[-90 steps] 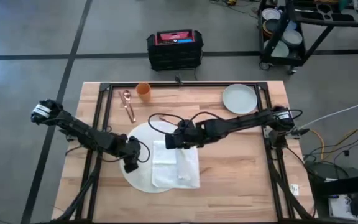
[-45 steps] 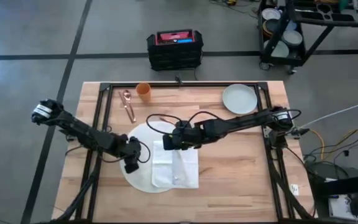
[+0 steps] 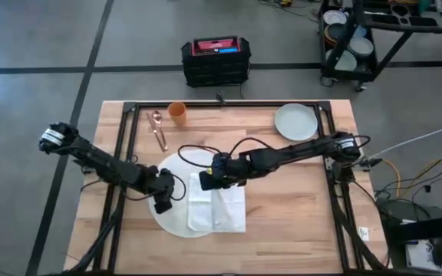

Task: Set table place
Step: Fold the white napkin

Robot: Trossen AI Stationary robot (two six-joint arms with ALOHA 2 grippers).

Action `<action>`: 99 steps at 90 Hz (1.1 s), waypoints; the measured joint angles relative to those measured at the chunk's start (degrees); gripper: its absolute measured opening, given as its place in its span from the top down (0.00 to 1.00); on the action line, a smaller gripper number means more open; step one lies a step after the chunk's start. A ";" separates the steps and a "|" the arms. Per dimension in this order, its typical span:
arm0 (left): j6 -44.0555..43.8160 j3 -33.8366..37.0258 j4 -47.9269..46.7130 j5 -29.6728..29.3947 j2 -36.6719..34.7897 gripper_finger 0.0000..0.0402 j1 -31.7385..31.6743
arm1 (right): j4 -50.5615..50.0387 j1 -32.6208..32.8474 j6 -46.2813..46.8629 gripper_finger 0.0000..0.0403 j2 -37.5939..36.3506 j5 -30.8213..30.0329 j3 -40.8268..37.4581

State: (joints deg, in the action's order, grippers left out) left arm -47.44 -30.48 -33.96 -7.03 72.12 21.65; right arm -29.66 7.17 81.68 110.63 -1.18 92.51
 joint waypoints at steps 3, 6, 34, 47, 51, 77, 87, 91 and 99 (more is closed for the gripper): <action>0.00 0.00 0.03 0.01 0.00 0.84 0.00 | 0.35 -0.17 -0.02 1.00 0.29 -0.10 0.00; 0.00 0.00 0.04 0.00 0.00 0.84 0.00 | 0.69 -0.36 0.03 1.00 0.71 -0.12 0.00; -0.02 0.00 0.40 0.04 0.00 0.82 0.00 | 4.38 -1.58 0.34 1.00 4.68 0.25 0.00; -0.20 0.00 0.47 0.09 0.02 0.81 0.02 | 5.16 -1.63 0.28 1.00 4.83 -0.17 0.00; -0.20 0.00 0.50 0.09 0.02 0.81 0.00 | 5.13 -1.78 0.12 1.00 4.83 -0.53 0.00; -0.20 0.00 0.88 0.04 0.02 0.83 0.00 | 5.18 -2.35 -1.87 1.00 4.83 1.01 -0.02; -0.22 0.00 0.97 0.02 0.02 0.84 0.00 | 5.20 -2.31 -1.99 1.00 4.81 1.08 -0.02; -0.24 0.00 0.97 0.00 0.02 0.84 0.00 | 5.15 -2.33 -2.29 1.00 4.80 1.06 -0.02; -0.22 0.00 1.01 0.00 0.02 0.84 0.02 | 5.18 -2.35 -2.31 1.00 4.80 1.03 -0.02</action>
State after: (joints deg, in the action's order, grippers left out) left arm -47.66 -30.48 -32.95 -7.03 72.14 21.67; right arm -24.49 4.82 79.37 115.44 -0.15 92.49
